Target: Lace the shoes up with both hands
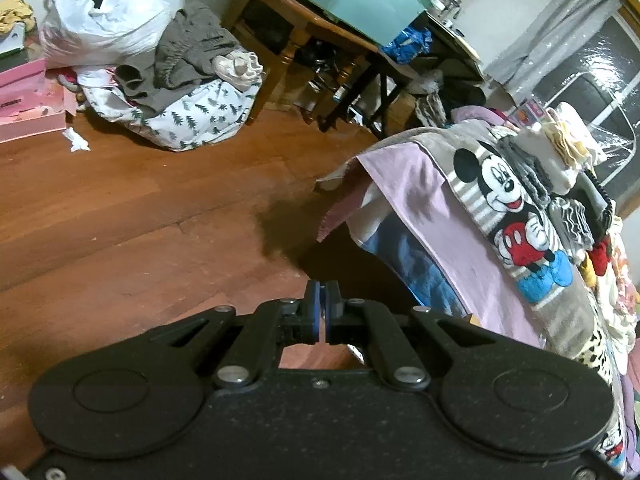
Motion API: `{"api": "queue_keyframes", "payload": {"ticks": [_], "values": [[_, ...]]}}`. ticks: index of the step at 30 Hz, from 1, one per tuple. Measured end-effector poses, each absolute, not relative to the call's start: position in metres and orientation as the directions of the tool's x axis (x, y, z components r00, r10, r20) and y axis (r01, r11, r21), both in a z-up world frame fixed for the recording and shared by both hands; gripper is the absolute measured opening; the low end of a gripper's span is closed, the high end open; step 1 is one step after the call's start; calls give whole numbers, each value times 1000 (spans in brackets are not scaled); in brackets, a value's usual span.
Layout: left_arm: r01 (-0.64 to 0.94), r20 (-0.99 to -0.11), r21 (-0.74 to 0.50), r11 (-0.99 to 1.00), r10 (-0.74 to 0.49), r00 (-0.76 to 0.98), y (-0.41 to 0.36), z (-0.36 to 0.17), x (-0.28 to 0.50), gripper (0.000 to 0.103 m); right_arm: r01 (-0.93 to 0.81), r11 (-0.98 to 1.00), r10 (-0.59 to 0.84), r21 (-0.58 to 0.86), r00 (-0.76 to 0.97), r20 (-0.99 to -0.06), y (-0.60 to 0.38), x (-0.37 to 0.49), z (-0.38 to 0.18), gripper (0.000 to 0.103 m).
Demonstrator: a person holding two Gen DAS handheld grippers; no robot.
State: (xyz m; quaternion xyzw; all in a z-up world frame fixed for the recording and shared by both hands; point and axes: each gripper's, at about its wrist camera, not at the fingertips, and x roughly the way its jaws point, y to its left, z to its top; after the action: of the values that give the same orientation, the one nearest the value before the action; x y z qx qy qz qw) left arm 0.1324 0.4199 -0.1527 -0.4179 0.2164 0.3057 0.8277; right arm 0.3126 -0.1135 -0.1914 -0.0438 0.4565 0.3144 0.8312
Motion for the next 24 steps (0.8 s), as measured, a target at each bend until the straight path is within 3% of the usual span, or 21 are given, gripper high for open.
{"api": "queue_keyframes", "payload": {"ticks": [11,24], "values": [[-557,-569,-588,586,190,800,362,-134,172,0,-561,800,492,212,413,-766,-116,309,-183,36],[-190,-544,-598,778,-220,810,207,-127,229,0,-555,800,512,228,432,-743,-116,310,-180,36]]}}
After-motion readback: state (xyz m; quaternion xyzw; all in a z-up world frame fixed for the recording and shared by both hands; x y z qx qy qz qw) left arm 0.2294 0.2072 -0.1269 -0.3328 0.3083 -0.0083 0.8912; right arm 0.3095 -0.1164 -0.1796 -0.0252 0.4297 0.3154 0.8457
